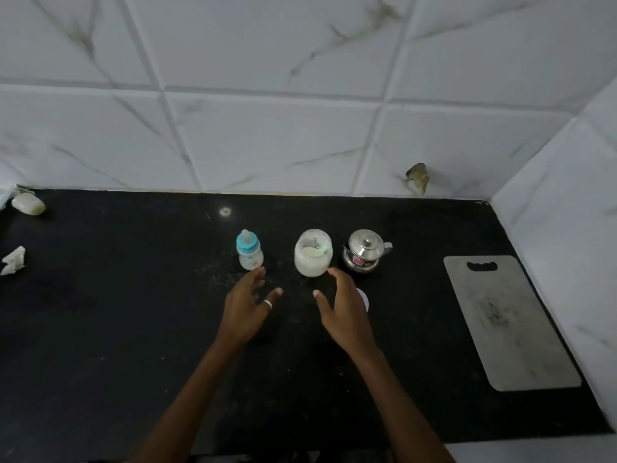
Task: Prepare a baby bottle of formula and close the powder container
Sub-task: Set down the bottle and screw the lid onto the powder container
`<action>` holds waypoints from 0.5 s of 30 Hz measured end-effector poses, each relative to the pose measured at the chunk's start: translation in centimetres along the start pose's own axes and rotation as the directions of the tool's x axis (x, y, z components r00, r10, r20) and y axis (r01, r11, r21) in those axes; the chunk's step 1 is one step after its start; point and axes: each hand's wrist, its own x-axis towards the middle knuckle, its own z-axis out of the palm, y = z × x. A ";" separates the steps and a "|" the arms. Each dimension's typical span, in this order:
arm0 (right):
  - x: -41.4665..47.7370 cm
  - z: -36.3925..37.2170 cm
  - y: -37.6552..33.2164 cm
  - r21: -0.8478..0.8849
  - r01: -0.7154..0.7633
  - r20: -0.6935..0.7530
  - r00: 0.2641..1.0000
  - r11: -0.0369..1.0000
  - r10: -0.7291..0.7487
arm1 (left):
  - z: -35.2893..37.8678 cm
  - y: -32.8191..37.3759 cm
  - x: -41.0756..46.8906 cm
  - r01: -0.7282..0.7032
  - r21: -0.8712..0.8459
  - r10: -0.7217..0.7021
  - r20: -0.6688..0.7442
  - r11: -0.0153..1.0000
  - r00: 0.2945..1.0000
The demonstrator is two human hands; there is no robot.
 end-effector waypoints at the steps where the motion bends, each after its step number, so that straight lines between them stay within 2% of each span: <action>1: -0.3 -0.6 0.6 -0.032 0.018 -0.013 1.000 0.999 -0.018 | 0.5 0.3 -0.1 -0.004 0.003 0.004 0.005 1.000 1.000; 4: -0.9 -1.6 2.3 -0.136 0.043 -0.021 0.999 0.990 -0.046 | 1.8 1.0 -0.4 -0.015 0.022 0.015 0.011 1.000 1.000; 7: -0.9 -2.0 3.9 -0.249 0.016 0.016 1.000 0.968 -0.012 | 2.7 1.3 -0.8 -0.026 0.045 0.026 0.014 0.999 1.000; 12: -0.2 -2.0 5.5 -0.419 0.026 0.120 0.992 0.908 0.027 | 3.5 1.4 -1.5 -0.013 0.060 0.011 0.028 0.998 1.000; 15: 0.3 -1.8 6.0 -0.460 0.021 0.182 0.981 0.888 0.071 | 3.6 1.3 -1.8 0.000 0.069 -0.001 0.018 0.998 1.000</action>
